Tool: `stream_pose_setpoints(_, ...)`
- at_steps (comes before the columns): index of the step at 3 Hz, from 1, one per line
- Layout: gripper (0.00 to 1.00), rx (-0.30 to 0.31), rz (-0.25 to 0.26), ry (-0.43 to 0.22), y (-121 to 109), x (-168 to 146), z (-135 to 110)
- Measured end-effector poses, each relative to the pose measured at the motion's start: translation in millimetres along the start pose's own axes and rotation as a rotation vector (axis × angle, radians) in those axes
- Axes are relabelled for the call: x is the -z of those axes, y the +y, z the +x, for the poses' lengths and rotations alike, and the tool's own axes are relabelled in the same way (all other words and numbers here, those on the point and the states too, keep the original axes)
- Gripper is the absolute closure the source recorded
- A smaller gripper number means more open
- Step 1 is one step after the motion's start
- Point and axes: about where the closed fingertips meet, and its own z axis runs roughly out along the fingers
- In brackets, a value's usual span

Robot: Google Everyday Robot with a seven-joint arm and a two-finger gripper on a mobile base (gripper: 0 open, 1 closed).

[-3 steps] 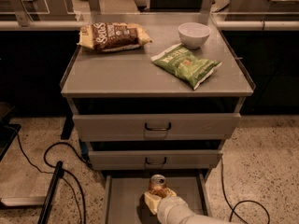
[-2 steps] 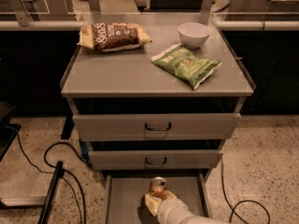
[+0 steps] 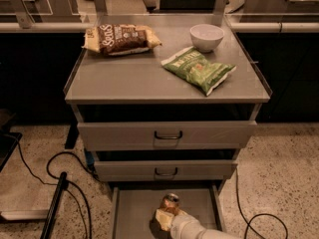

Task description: Place orange can into bottom drawer

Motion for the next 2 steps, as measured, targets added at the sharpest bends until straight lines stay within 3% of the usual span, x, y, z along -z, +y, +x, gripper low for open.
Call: stream_pose_setpoints(2, 1.0, -0.023, 0.027, -0.003, -2.1, -3.4, 8.3)
